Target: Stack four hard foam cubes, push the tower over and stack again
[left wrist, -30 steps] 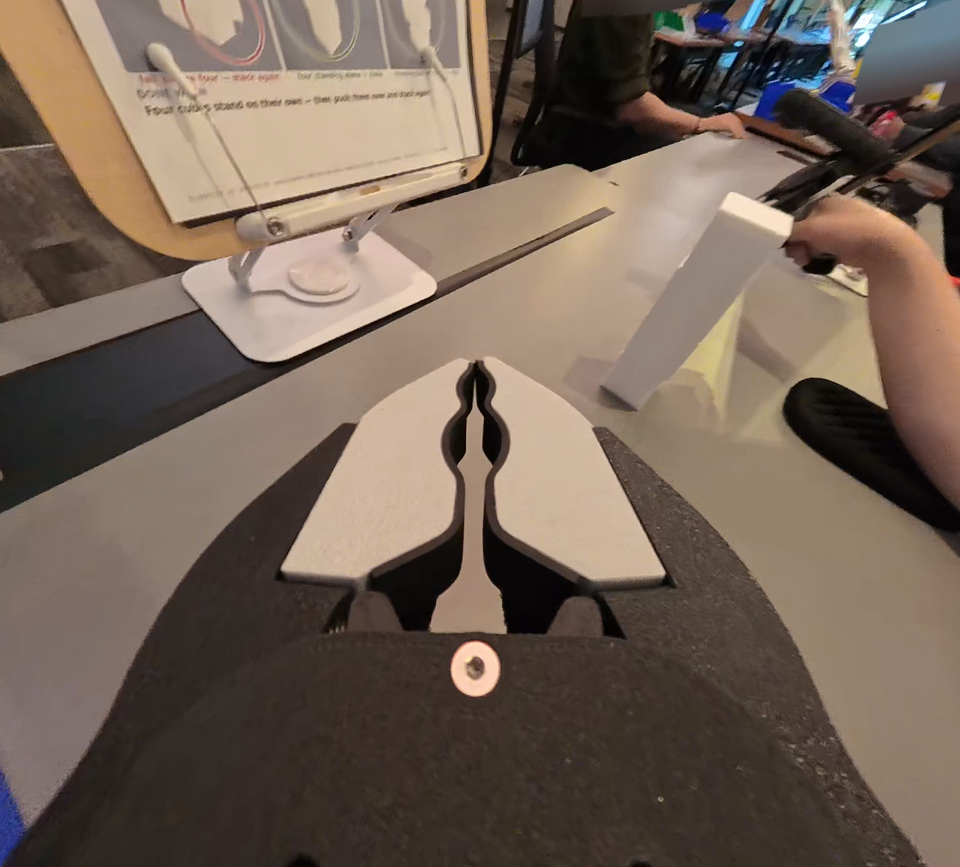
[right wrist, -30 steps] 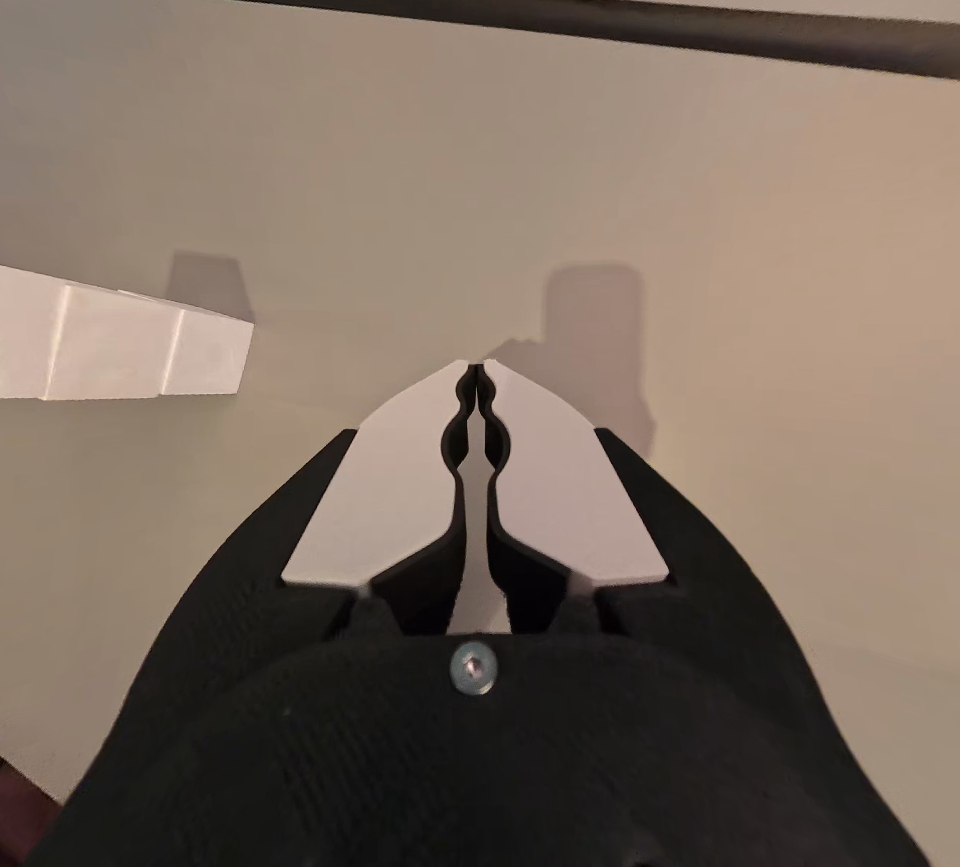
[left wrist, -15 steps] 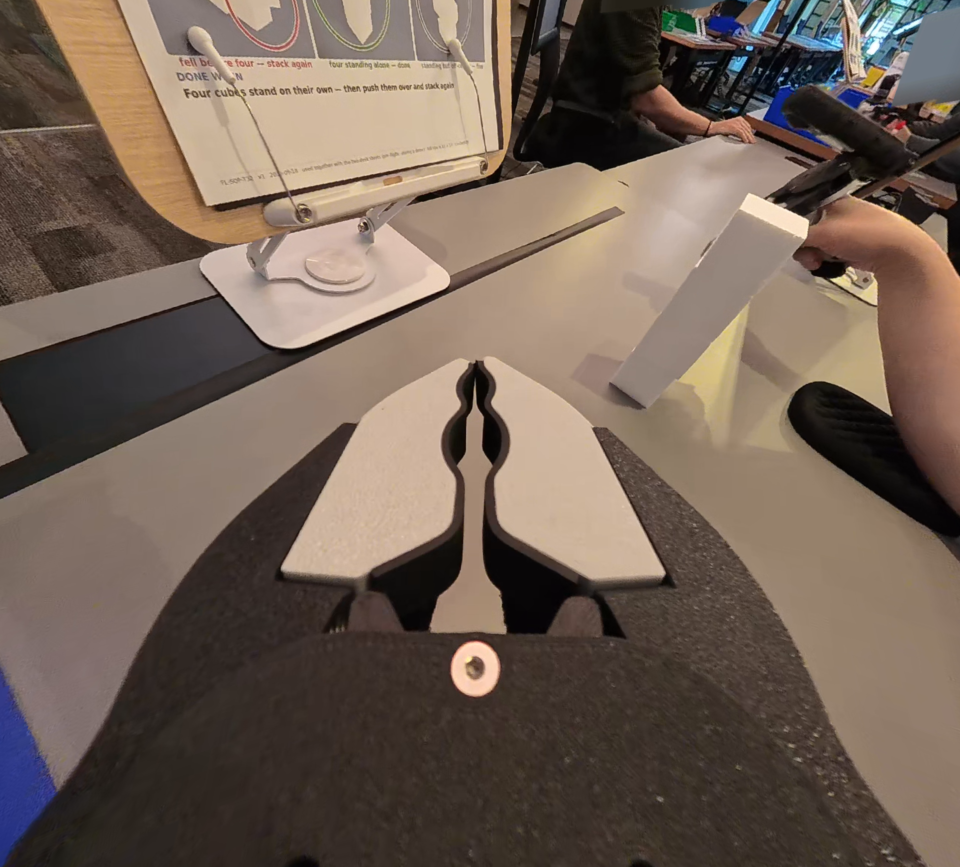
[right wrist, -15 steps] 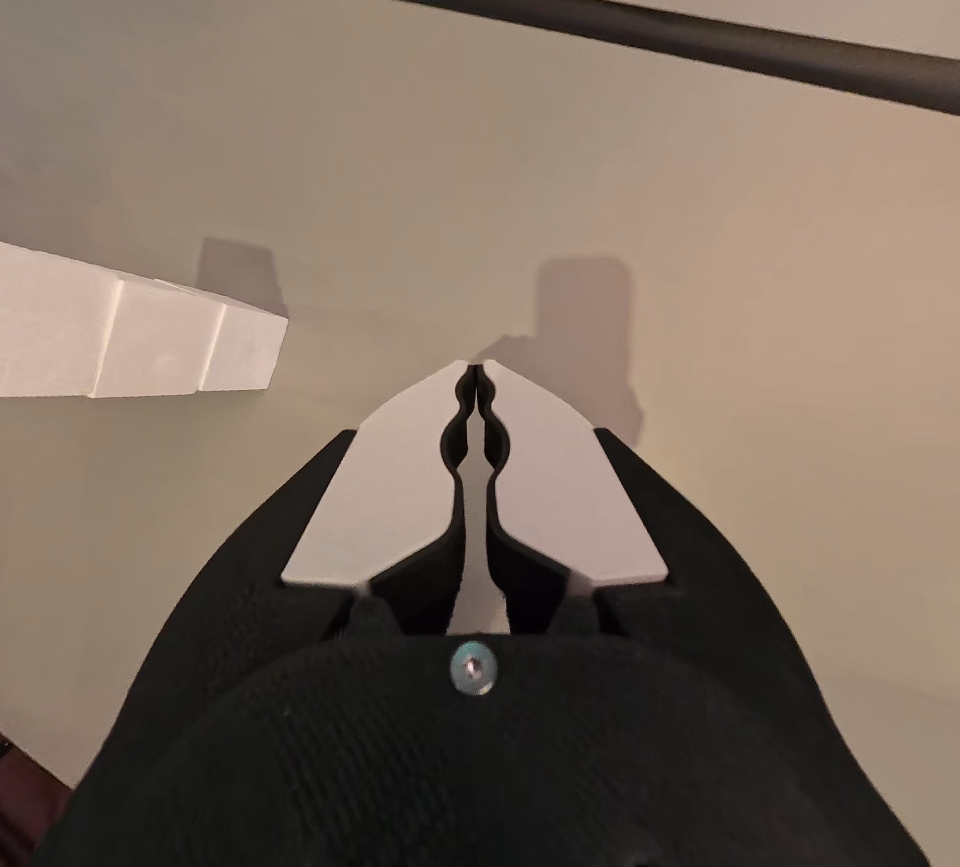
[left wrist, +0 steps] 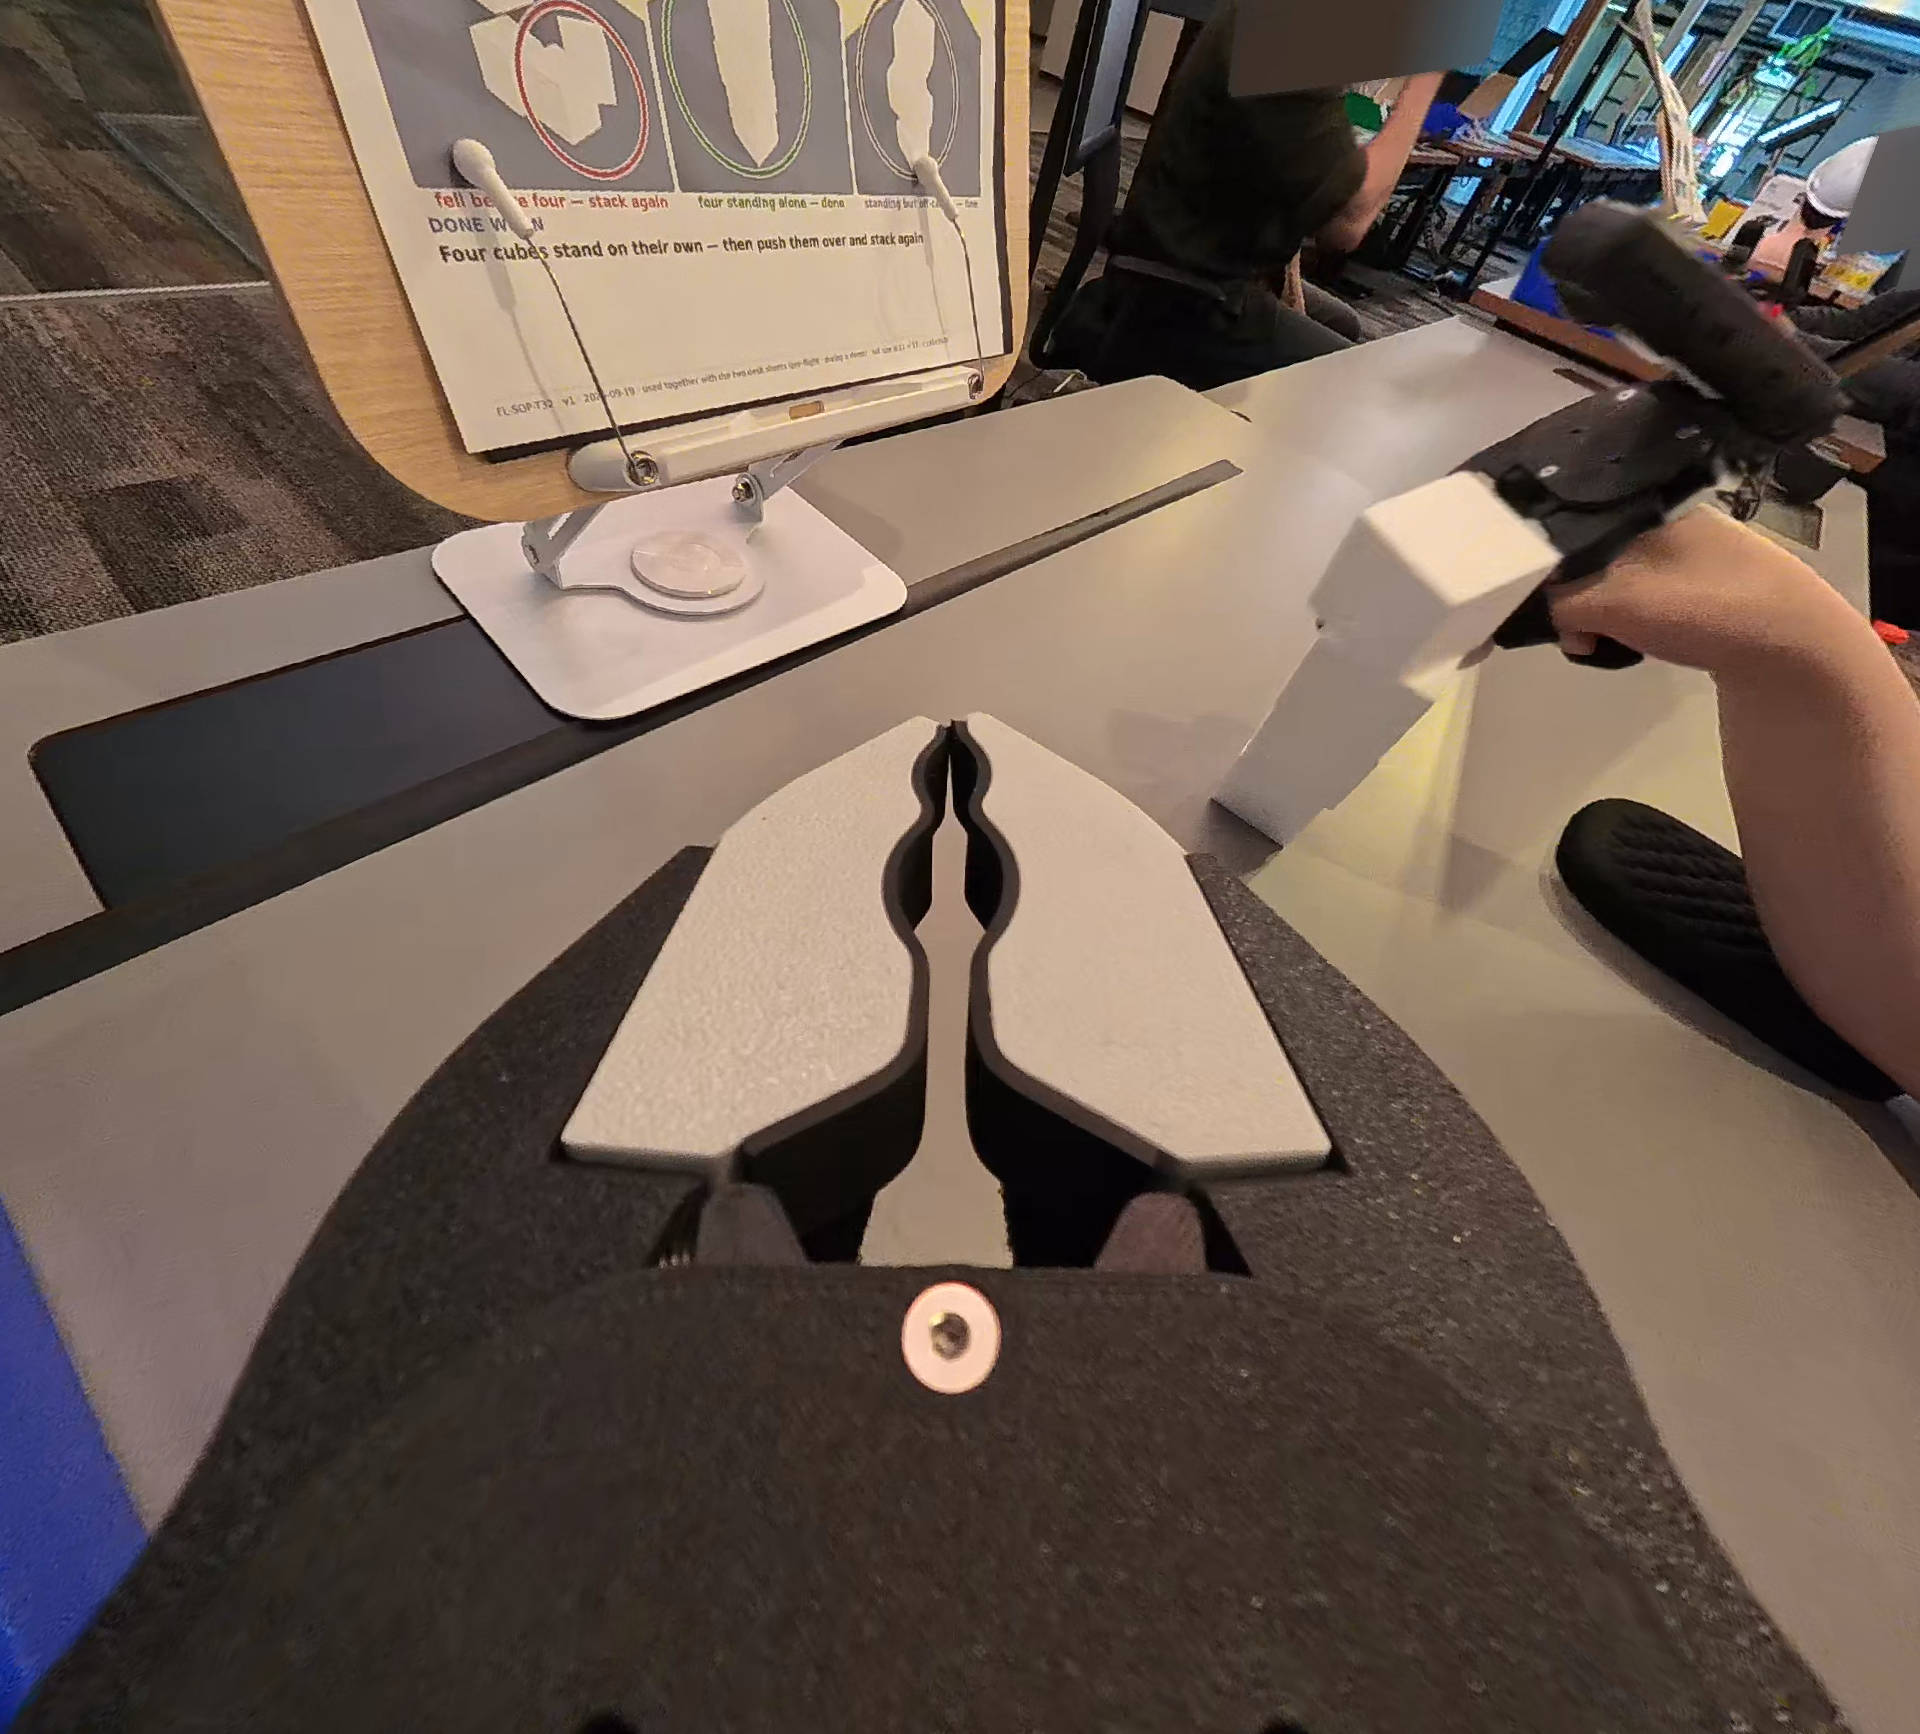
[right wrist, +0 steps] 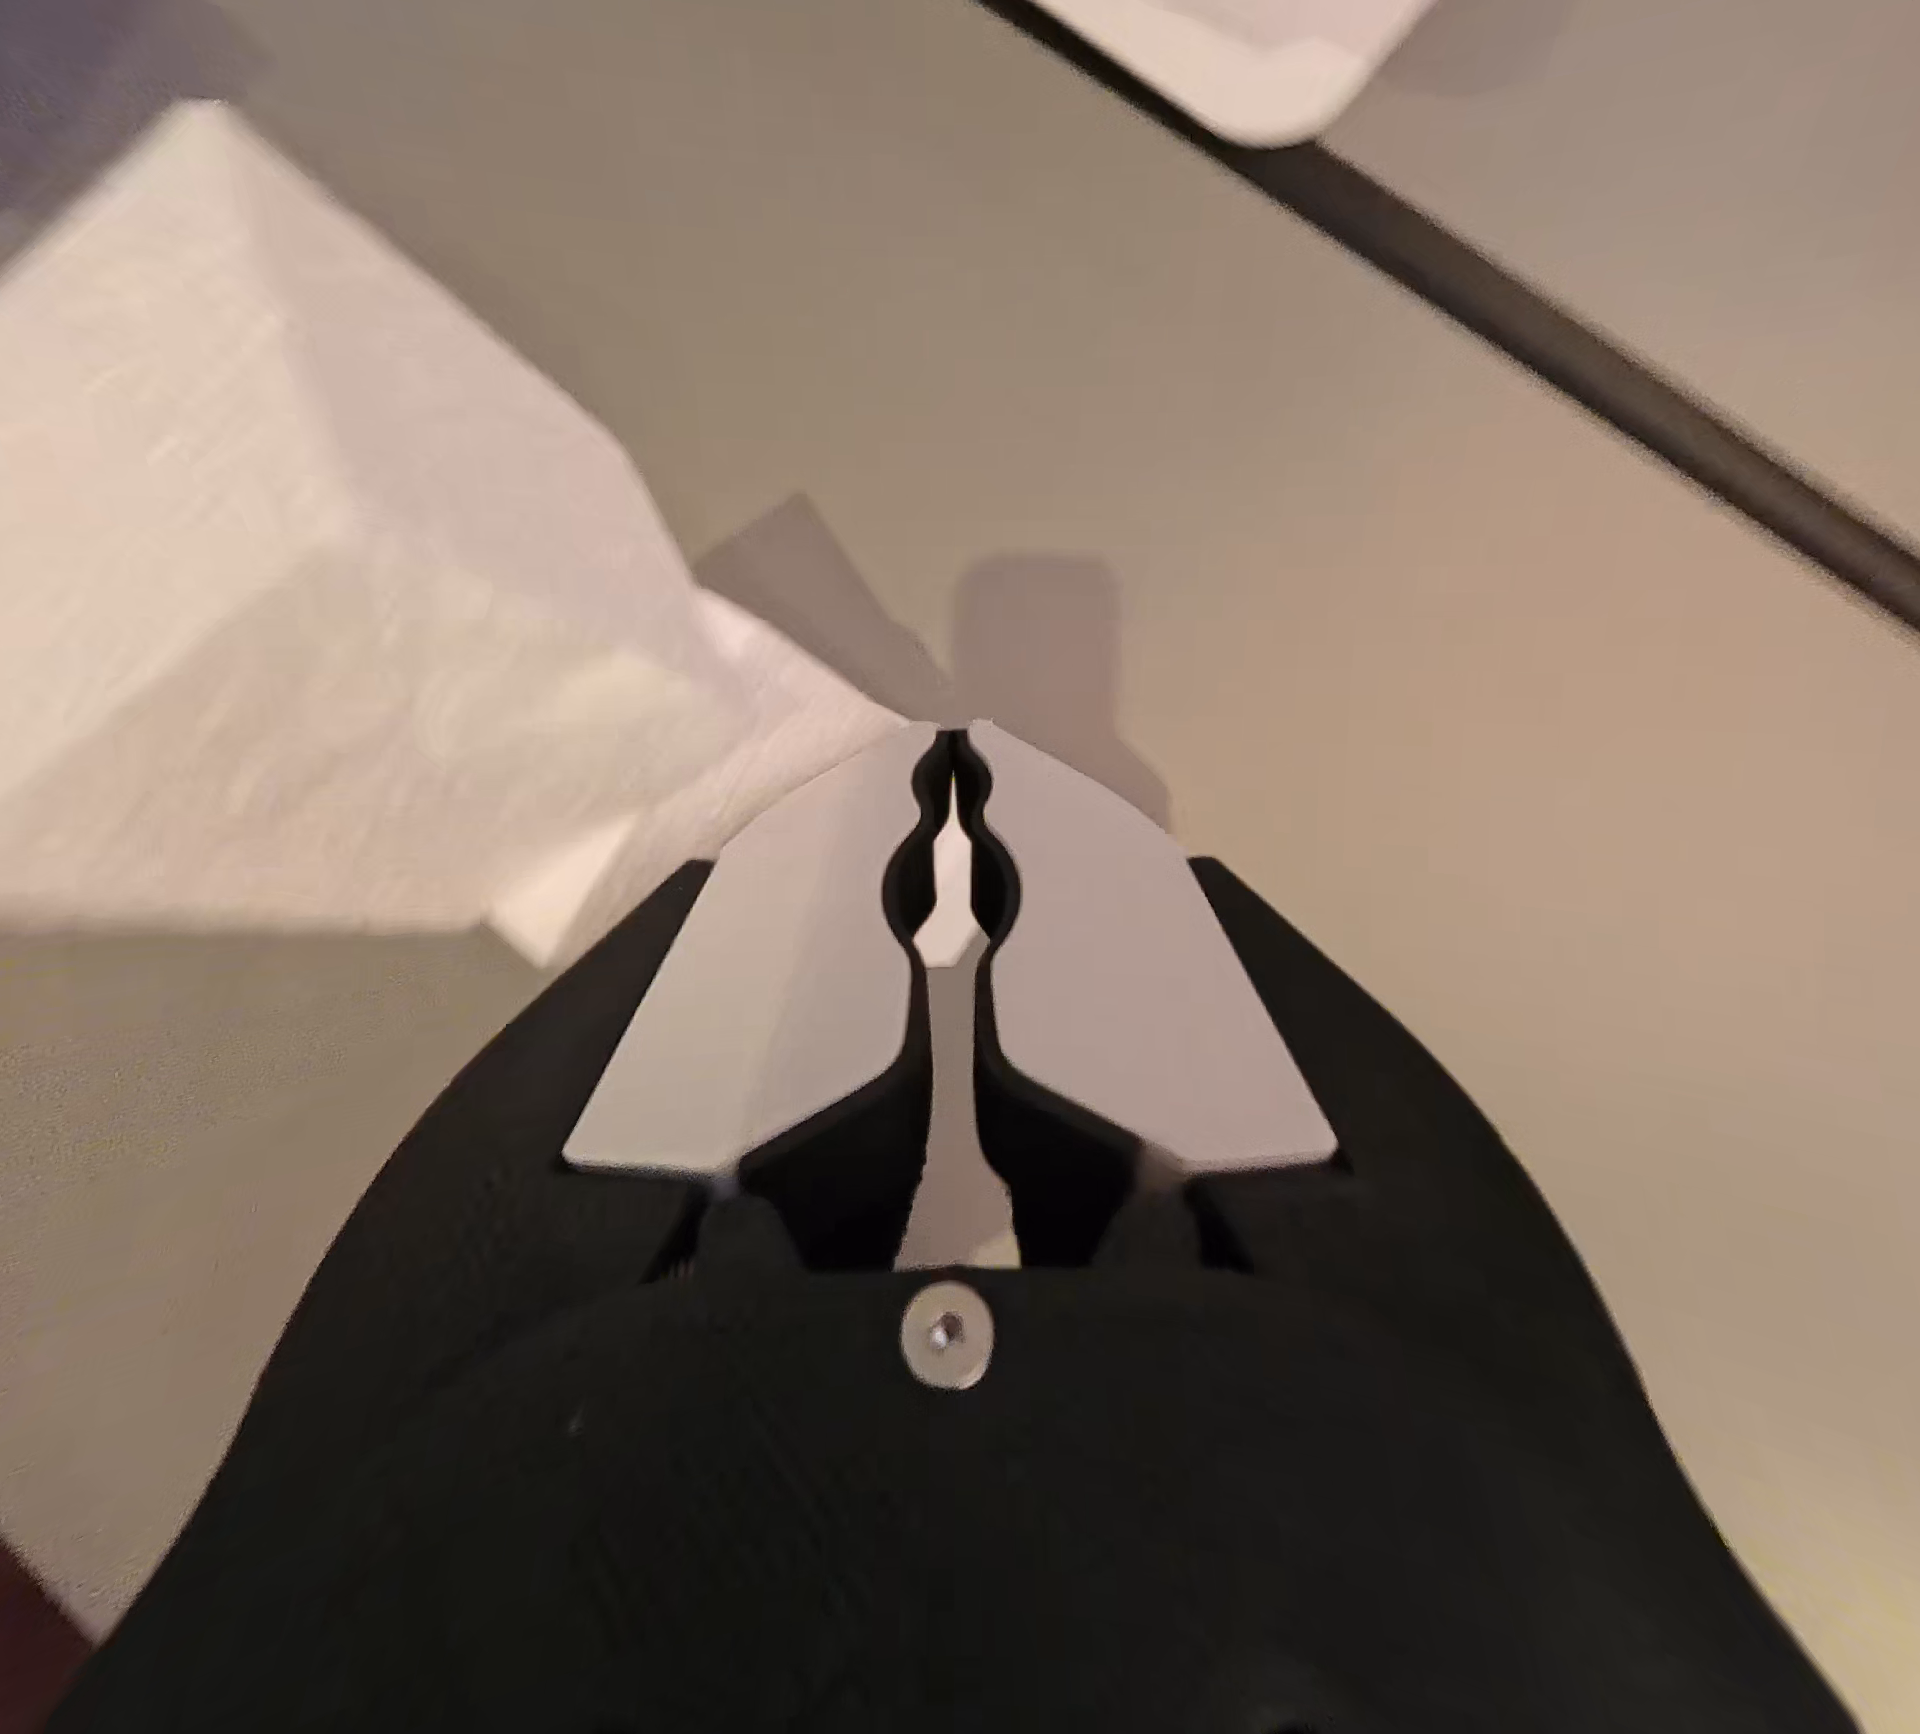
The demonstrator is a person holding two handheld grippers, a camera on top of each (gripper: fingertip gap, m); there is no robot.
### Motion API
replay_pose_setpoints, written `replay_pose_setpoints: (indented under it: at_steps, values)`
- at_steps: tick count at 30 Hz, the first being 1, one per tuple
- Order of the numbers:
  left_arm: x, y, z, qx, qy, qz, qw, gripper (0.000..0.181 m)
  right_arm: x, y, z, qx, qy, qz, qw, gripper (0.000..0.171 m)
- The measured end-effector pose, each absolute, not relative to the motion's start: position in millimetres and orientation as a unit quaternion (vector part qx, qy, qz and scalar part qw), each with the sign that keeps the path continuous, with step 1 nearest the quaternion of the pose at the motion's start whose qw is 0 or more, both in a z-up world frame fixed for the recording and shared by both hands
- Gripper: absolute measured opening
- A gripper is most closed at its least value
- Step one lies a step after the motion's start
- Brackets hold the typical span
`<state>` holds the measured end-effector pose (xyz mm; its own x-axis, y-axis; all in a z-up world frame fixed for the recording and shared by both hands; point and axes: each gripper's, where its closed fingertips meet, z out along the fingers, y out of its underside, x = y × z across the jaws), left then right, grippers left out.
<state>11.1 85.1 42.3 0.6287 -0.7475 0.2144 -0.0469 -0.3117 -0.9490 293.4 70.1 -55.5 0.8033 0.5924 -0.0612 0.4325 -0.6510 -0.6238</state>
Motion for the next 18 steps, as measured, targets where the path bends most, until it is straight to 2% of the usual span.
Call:
replay_pose_setpoints:
  at_steps: [6,11,18]
  values:
    - [9,83,43,-0.742,0.275,-0.325,0.517,0.001,270,62,-19,-0.859,-0.328,0.106,0.378,0.001]
    - [1,75,40,-0.751,0.304,-0.31,0.498,0.022,293,63,11,-0.843,-0.311,0.104,0.427,0.001]
    - [-47,84,31,-0.798,0.294,-0.157,0.502,0.031,333,65,35,-0.831,-0.29,0.084,0.467,0.001]
